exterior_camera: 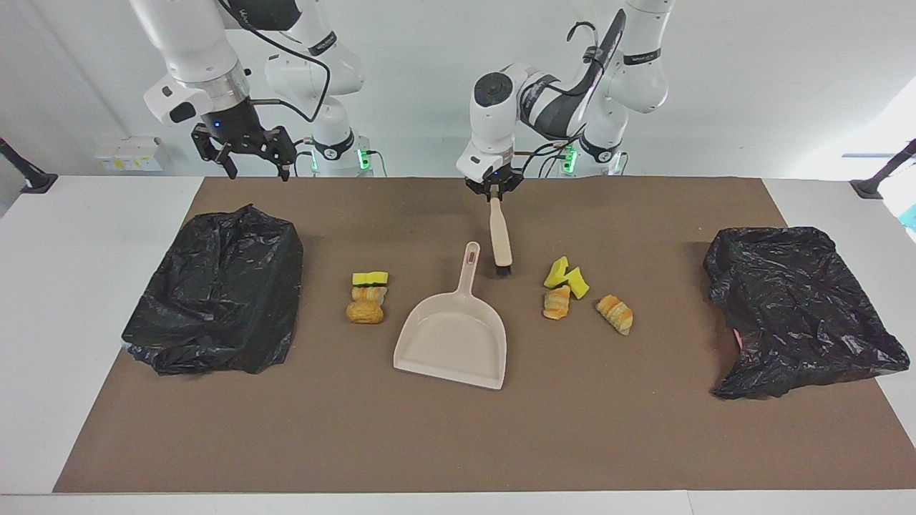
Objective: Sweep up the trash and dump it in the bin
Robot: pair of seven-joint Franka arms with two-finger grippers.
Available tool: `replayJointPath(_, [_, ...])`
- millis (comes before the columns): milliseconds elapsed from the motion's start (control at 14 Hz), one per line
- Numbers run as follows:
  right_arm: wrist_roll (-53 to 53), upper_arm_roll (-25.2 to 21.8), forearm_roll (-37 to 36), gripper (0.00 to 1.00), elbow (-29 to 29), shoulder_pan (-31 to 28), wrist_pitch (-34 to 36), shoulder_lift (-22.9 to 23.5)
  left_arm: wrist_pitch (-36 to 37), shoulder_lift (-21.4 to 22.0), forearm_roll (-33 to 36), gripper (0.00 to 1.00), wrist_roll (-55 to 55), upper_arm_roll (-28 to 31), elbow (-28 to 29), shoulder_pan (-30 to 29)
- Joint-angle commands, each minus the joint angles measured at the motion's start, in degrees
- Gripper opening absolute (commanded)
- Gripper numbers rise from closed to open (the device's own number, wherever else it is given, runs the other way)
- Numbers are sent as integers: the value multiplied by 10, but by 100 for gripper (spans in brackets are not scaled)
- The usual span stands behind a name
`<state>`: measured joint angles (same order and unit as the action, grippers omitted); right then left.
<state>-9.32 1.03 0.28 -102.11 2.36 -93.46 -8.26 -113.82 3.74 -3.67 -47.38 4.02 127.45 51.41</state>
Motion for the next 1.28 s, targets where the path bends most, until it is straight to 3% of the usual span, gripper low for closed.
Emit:
replayJointPath(0, [-70, 38, 10, 100, -5, -2, -55, 28, 32, 40, 4, 0, 31, -5, 4, -60])
replayJointPath(285, [-228, 110, 34, 100, 0, 7, -150, 105, 55, 45, 17, 0, 173, -5, -22, -178])
replayJointPath(712, [-360, 108, 24, 100, 27, 150, -229, 223, 21, 28, 28, 0, 414, -5, -22, -321])
replayJointPath(997, [-376, 108, 18, 100, 42, 199, -273, 290, -20, 7, 28, 0, 535, -5, -21, -395])
replayJointPath(1210, [-376, 108, -1, 100, 34, 206, -272, 304, -59, -21, 28, 0, 612, -5, -21, -451])
